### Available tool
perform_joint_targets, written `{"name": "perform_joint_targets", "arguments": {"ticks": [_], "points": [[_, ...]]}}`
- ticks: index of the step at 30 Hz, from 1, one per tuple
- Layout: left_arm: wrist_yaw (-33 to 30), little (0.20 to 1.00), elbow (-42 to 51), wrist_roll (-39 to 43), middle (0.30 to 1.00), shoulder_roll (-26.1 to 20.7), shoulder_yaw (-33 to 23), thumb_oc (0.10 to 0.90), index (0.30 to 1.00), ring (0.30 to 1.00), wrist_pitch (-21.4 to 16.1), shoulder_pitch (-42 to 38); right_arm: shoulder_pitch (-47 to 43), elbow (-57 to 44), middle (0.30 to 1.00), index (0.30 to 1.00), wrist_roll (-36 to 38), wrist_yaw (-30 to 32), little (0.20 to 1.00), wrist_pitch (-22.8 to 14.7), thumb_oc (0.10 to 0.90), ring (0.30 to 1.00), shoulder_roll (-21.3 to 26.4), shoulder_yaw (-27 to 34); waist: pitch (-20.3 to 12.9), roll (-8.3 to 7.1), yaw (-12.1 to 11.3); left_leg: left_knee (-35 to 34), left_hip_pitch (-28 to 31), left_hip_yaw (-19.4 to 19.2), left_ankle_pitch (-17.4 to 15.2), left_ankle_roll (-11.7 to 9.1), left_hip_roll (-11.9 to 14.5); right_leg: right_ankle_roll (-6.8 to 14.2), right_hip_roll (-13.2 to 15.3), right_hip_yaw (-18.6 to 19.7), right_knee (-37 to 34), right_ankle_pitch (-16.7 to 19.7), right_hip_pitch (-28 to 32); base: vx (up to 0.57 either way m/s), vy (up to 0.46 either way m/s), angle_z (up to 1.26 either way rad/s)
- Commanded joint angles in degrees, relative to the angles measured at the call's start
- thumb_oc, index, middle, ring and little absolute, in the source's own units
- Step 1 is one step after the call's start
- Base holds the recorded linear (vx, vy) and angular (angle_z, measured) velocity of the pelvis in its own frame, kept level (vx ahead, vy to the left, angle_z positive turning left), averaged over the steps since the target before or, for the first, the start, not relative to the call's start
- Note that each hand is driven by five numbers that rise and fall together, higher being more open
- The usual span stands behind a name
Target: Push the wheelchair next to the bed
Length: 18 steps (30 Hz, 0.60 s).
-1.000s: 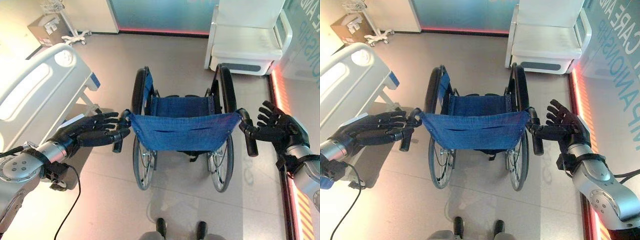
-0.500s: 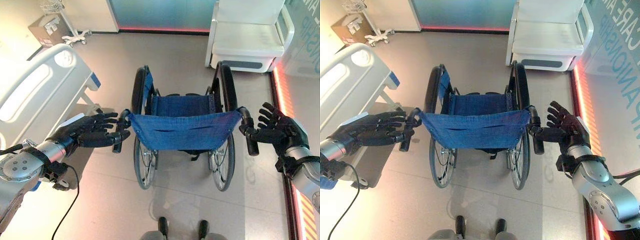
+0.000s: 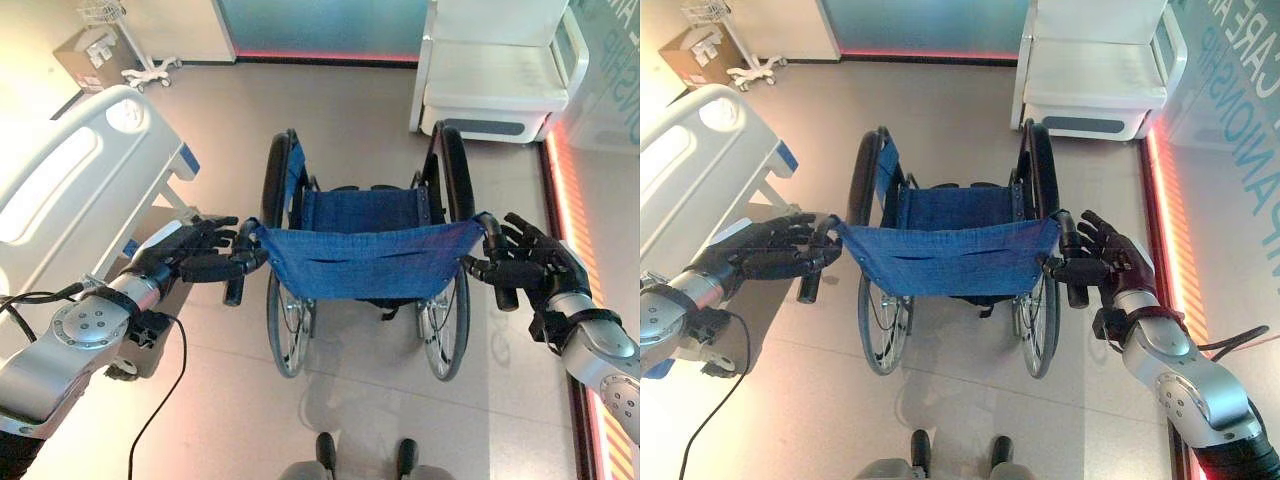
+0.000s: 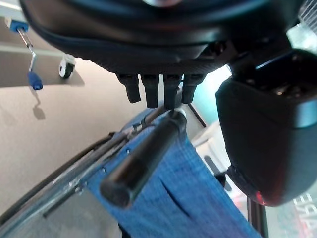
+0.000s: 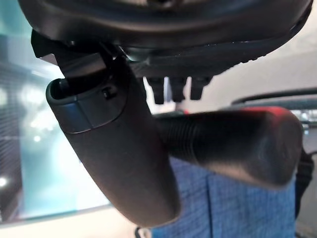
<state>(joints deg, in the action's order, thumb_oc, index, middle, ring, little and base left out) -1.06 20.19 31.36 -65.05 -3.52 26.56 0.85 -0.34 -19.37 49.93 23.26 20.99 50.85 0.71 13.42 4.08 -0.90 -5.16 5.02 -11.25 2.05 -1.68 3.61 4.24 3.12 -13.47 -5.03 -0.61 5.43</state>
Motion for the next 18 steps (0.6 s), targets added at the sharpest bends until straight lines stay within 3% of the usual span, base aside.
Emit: {"name": "perform_joint_targets", "arguments": {"ticks": [1,9,18], "points": [[-4.66,0.9,-1.75,0.87,0.9,-0.65,-5.45,0.8,0.9,0.9,-4.3,-7.38,-7.31,-1.78,0.9,0.9,-3.36,2.45,0.9,-4.41,0.8,0.9,0.98,-0.03,-0.65,-2.22,1.09,0.22,-0.72,-1.49,-1.37,-1.04,-0.76,3.57,2.48,0.06,0.06,2.08,-0.8,0.0,0.0,0.0],[-3.92,0.9,-0.49,0.41,0.9,1.95,-2.2,0.8,0.9,0.9,-2.26,-9.86,-9.23,-1.48,0.9,0.9,-5.01,3.19,0.9,-3.64,0.8,0.9,-0.62,-1.79,0.5,-2.35,1.34,0.49,-1.2,-1.39,-1.28,-1.03,-0.69,3.26,2.22,0.55,0.39,2.14,-1.42,0.0,-0.001,-0.01],[-1.06,0.9,-2.23,-1.53,0.9,0.39,-0.63,0.8,0.9,0.9,0.33,-11.03,-11.99,1.88,0.9,0.9,-6.86,6.7,0.9,0.21,0.8,0.9,1.17,-3.01,1.86,-2.48,1.33,1.01,-1.78,-1.62,-0.93,-1.07,-0.67,3.07,2.28,0.62,0.74,2.48,-2.06,0.0,0.0,0.0]]}}
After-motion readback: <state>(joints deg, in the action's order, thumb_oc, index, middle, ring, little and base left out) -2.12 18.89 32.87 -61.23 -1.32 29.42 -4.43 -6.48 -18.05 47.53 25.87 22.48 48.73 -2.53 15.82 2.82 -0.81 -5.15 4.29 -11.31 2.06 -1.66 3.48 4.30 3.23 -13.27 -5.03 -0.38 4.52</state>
